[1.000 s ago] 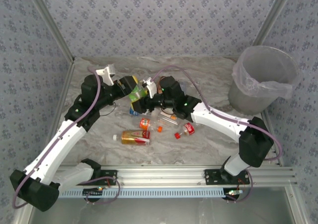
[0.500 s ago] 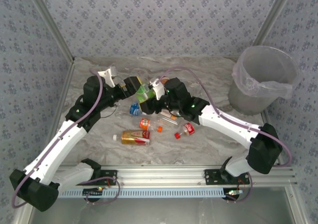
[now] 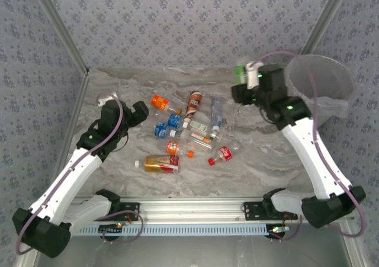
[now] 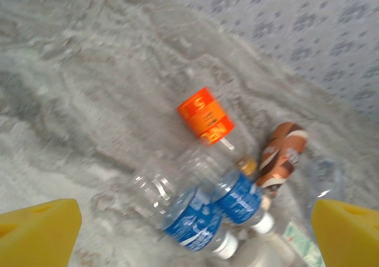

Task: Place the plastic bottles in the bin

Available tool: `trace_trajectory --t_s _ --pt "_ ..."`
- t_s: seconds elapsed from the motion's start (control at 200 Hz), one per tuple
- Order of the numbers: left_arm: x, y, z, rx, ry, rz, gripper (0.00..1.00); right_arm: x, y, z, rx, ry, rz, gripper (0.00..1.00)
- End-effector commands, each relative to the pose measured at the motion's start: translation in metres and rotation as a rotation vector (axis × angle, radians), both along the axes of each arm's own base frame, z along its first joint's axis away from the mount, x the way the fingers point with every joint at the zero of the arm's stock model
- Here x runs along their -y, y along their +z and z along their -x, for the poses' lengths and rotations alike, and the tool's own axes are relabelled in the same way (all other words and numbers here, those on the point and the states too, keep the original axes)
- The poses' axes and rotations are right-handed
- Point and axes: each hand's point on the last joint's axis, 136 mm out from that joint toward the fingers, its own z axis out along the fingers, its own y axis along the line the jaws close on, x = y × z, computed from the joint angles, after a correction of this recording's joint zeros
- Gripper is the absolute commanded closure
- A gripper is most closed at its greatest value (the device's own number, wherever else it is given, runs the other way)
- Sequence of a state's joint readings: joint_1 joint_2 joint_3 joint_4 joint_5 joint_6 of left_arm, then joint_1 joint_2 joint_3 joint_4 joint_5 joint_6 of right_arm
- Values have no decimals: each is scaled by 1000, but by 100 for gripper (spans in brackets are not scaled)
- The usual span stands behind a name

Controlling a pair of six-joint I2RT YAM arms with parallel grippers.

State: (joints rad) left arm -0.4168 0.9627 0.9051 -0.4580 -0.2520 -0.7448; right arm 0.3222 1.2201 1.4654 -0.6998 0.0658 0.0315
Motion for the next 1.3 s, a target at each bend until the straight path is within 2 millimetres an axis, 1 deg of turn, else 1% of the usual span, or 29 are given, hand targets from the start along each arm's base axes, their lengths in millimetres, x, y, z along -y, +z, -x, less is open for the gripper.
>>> trace_trajectory --t_s 0.0,0.08,0.175,0.26,0.34,0.405,0.48,0.535,0.625,0.71,0.87,0.925,0.964,1.039,1.154,1.299 --pt "-3 -8 7 -18 -22 27 1 56 11 -1 7 -142 96 45" --pt "-2 -13 7 -16 -27 69 0 94 21 -12 49 -268 98 44" --pt "-11 -22 10 -37 12 81 1 140 26 -22 82 -421 99 44" --pt "-21 -30 14 -70 48 85 1 180 22 -28 80 -546 109 43" --pt "-27 -38 17 -93 66 88 0 212 13 -31 56 -635 100 43" --pt "-30 -45 18 -110 71 98 0 232 5 -34 35 -675 79 43" --pt "-34 -55 19 -143 85 103 0 249 -9 -40 -5 -682 36 41" --pt "-36 -63 21 -166 94 103 1 257 -21 -45 -32 -683 18 41" --pt "-38 -75 25 -211 114 112 1 271 -42 -51 -84 -694 36 39" --pt "-37 -81 26 -235 124 128 1 276 -58 -57 -128 -691 48 38" --pt "-38 -88 30 -274 136 136 1 270 -94 -62 -237 -682 -14 32" --pt "-39 -93 33 -299 138 128 1 263 -102 -65 -258 -670 -42 31" --pt "-40 -96 36 -316 141 119 1 254 -106 -68 -272 -641 -63 29" --pt "-43 -104 40 -353 149 104 1 234 -107 -75 -278 -583 -92 25" --pt "-42 -110 42 -377 151 106 1 209 -97 -81 -265 -519 -130 22" --pt "-36 -113 41 -403 123 112 0 193 -83 -82 -241 -481 -146 20"
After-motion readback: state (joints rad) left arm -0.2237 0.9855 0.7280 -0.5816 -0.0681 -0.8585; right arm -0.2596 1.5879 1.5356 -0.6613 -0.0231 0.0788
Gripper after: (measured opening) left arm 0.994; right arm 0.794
